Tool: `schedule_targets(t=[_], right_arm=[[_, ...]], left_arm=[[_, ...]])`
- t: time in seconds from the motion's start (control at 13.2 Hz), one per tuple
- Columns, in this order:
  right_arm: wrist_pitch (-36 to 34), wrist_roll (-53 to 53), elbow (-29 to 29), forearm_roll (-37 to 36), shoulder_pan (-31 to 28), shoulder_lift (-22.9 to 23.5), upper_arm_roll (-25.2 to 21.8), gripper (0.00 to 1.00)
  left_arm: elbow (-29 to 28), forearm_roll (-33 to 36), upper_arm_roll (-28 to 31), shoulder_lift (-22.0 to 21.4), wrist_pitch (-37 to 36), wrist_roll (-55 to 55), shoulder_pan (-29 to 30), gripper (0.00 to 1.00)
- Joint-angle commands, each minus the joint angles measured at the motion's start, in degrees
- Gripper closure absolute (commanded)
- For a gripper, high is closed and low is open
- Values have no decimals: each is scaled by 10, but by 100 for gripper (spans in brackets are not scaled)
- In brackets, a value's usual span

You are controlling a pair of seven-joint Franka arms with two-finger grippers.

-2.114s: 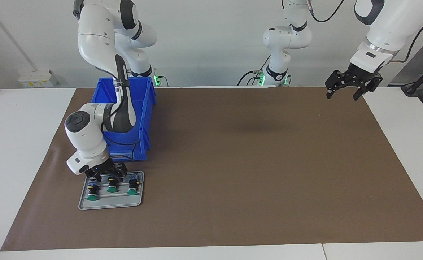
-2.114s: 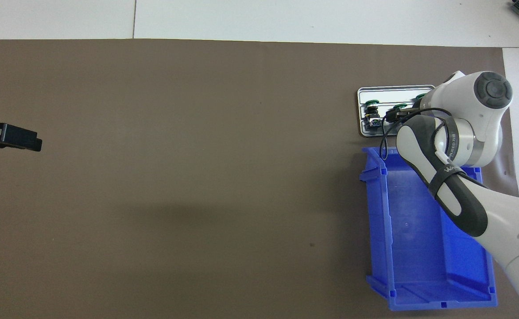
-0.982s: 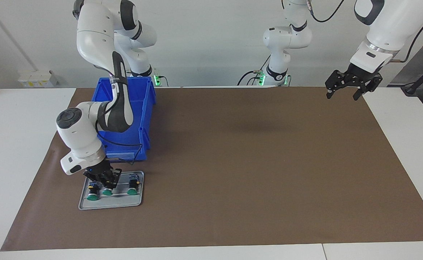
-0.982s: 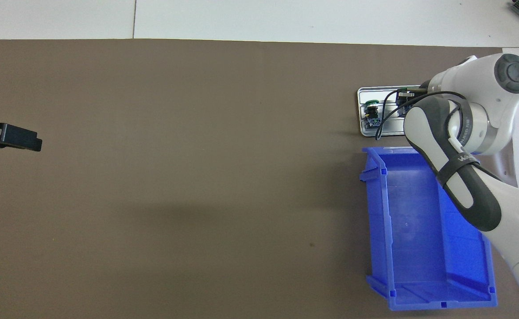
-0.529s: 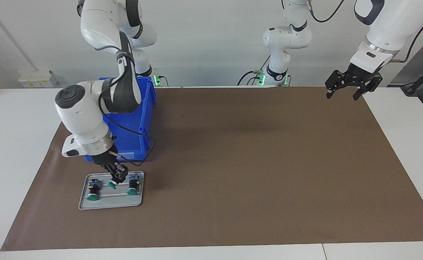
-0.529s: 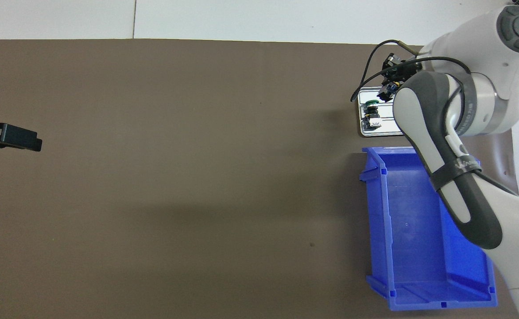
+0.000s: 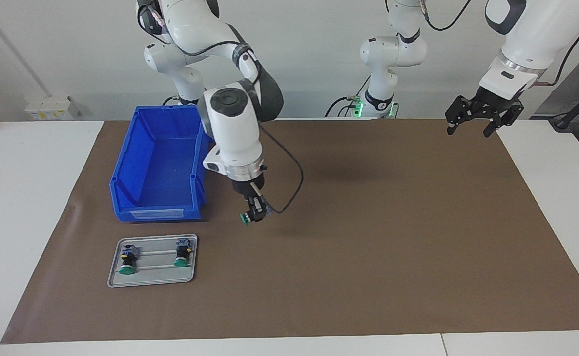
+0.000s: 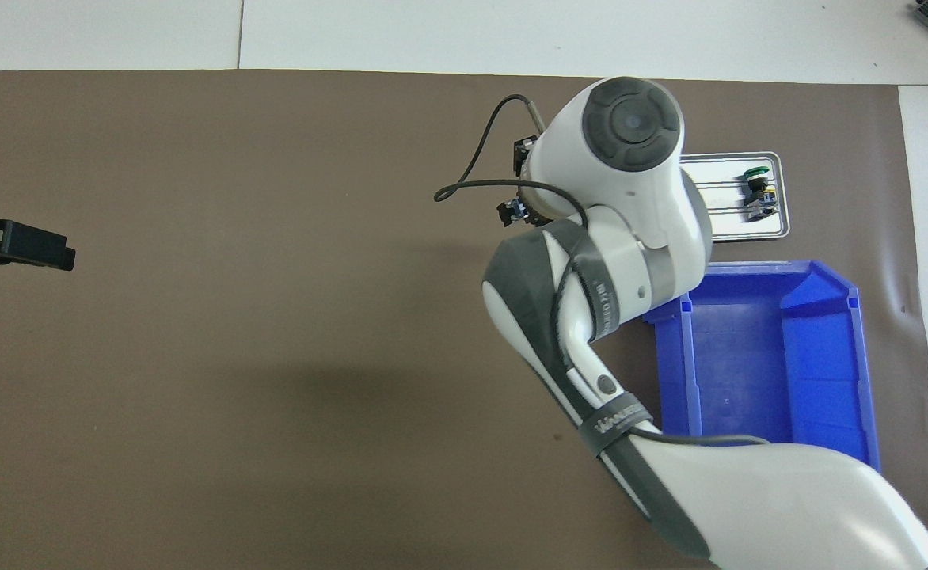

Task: Place and press button with both arms
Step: 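Carry the button with the right gripper to mid-table and release it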

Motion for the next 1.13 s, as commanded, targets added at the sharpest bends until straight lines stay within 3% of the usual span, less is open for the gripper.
schedule_targets(t=[0.0,0.23,0.45,0.98,1.06], right_arm=[[24,165,-42,-59,58,1,0,100],[40,274,-40,-99,123,50,0,100],[48,324,-42,-102,153,65,0,100],[94,370,-99,-101,162,62,0,100],[93,371,-99,-101,162,62,0,73]], left_arm=[[-17,9,-4,-15,5,-6,5,0],[-16,9,-4,-15,5,-6,5,0],[-16,9,-4,-15,5,-6,5,0],[-16,9,-4,-15,5,-6,5,0],[-16,9,-4,-15,5,-6,5,0]])
